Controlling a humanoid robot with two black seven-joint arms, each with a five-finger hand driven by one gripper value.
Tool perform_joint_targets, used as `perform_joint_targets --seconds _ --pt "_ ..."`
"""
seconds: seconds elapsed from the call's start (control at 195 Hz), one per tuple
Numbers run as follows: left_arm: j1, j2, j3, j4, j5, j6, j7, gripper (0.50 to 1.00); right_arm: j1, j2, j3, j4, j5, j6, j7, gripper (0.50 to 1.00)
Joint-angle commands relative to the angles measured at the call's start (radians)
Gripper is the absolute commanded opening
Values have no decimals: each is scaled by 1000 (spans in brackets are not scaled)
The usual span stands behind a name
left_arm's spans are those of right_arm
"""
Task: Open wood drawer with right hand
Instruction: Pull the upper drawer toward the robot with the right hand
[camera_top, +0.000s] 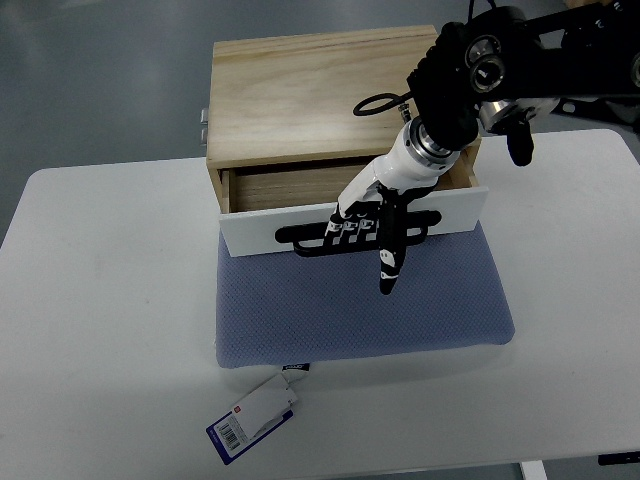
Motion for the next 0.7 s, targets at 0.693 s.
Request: perform_joint_targets --seconds 0.693 --pt "0 0 -3 2 0 0 0 1000 13 -60 1 55 80 0 0 944"
